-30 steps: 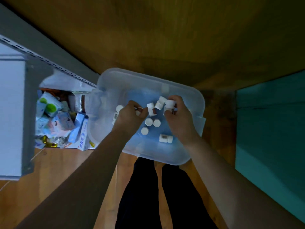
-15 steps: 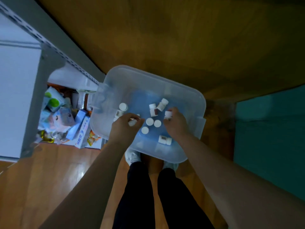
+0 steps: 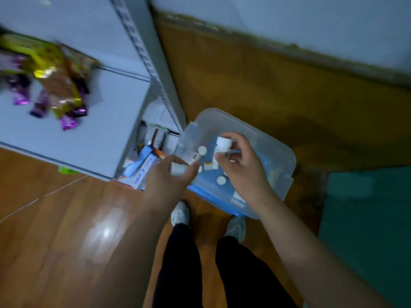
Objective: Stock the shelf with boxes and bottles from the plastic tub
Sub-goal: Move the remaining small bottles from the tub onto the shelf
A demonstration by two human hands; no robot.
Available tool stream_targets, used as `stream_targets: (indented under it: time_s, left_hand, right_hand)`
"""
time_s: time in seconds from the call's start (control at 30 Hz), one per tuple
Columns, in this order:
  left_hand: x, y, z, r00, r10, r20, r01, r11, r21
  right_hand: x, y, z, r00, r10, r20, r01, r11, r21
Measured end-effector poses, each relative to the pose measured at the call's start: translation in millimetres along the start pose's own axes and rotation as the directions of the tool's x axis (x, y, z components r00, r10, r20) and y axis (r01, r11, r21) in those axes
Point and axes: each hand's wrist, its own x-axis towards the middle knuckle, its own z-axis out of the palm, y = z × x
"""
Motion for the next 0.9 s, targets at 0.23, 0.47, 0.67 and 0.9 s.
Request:
stream_targets:
  time_s: [0.23,0.47,0.67,0.9]
  left_hand:
    - [-99,8,-126,0.995,-0.053,-0.081,0.041,0.988,-0.149]
    - [-179,-20,-264,0.991,-0.083,-0.108,0.044,0.945,-0.323]
    - [-206,-58,-394,0.95,-0.101,-0.295,-0.033,0.909,-0.416]
    - [-223,-63,-510,0.921,-0.029,-0.389,-0.238,0.749,-0.618]
  right_hand:
    - [-82,-105,49,0.956,-0.109,0.273,0.119,0.993,-0.02]
    - [-166,-202,123,0.895,-0.259,0.364,0.279,0.96,-0.002]
    - [-217,-269,231,0.836,-0.379,0.397,0.387,0.92,0.064]
    - [-237,-345,341,0.71,-0.528,0.467,0.527,0.837,0.146]
